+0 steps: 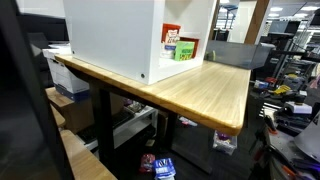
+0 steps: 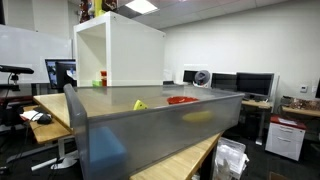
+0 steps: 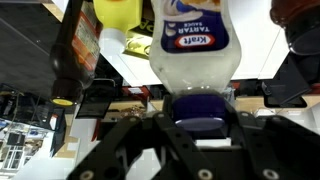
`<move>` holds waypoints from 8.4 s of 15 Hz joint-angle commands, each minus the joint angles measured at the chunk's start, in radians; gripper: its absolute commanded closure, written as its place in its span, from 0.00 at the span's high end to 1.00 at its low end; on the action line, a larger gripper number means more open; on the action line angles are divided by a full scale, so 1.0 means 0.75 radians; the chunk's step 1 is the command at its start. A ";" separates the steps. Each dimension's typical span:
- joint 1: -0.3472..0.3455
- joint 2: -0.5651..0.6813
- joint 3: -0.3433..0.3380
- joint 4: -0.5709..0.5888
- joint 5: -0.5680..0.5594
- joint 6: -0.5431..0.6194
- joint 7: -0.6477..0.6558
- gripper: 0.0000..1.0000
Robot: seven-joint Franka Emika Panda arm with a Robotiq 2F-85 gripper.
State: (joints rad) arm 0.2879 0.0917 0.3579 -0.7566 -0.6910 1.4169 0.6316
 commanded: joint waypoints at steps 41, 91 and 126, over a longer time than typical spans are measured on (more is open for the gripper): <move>-0.059 -0.221 -0.148 -0.475 0.028 0.366 0.230 0.19; 0.177 -0.754 -0.156 -0.907 0.493 -0.177 0.115 1.00; -0.069 -0.911 0.026 -1.957 0.720 0.555 0.042 1.00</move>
State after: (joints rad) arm 0.2298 -0.5904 0.4033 -2.1704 -0.2042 1.7653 0.7151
